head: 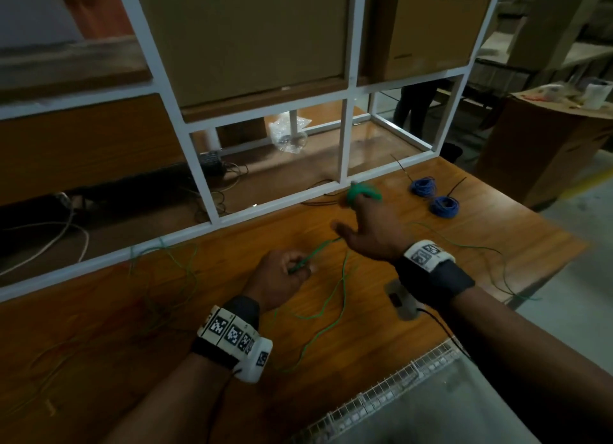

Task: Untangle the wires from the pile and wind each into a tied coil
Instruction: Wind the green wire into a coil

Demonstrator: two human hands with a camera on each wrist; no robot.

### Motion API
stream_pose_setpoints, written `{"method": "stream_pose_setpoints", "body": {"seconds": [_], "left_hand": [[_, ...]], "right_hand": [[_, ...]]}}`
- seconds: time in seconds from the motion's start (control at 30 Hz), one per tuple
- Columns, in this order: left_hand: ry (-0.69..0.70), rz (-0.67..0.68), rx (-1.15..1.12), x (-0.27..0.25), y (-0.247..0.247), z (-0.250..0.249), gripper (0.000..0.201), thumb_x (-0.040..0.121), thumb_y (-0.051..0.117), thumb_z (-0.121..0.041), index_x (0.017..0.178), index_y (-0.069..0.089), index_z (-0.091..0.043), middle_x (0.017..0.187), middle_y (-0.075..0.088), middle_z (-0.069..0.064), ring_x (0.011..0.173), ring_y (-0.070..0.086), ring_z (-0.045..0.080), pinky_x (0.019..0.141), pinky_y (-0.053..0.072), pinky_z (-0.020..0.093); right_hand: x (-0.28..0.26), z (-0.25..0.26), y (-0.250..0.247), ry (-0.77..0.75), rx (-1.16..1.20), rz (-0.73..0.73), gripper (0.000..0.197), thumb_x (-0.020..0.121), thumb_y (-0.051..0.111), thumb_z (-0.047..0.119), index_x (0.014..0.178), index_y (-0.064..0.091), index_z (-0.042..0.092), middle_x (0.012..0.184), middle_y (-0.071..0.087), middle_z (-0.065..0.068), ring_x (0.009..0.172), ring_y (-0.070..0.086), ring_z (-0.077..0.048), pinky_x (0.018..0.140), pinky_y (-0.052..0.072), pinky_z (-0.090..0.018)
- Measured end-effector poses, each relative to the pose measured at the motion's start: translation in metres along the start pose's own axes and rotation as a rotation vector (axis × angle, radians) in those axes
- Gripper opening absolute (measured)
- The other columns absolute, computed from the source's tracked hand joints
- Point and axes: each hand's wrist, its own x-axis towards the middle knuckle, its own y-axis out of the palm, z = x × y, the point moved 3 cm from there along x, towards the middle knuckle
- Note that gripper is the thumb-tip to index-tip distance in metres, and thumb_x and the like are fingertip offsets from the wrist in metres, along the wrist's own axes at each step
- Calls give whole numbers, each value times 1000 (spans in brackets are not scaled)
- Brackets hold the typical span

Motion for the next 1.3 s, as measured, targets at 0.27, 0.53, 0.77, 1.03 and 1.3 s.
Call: {"method": "stream_pose_setpoints", "body": {"seconds": [0.27,0.53,0.77,1.03,1.3], "left_hand": [[95,-47,157,8,-35,-13,14,88,74,-28,84,72,-41,81,70,-23,75,66,0,67,56,24],[180,-80,3,17,-36,-14,18,90,67,-42,91,78,-28,87,75,-7,75,69,14,63,54,28],[58,-191,-50,15,-16,-8,18,92,68,-32,75,71,-26,60,65,-19,57,57,-4,57,43,23],[77,-203,13,12,-18,-20,25,96,62,-35,88,77,-17,51,56,-21,47,46,-7,53,35,14],[-12,-235,35,15,-51,-4,37,95,60,-44,73,74,-18,77,72,1,65,57,7,75,52,36]], "right_hand": [[-48,5,23,58,208,909,64,106,35,59,91,79,14,92,79,0,77,63,8,80,41,-16],[-49,35,11,-33,1818,960,34,106,49,29,110,66,0,107,74,-19,120,62,-35,113,38,-39],[2,38,-14,196,2242,-63,37,103,46,26,121,64,-1,127,70,-19,127,61,-27,112,46,-37],[21,28,-10,169,730,-486,42,110,41,39,106,70,9,97,73,2,90,67,-7,78,54,-28],[1,22,35,-222,27,90,40,108,43,34,84,66,12,81,72,-6,73,68,-22,67,55,-40]]}}
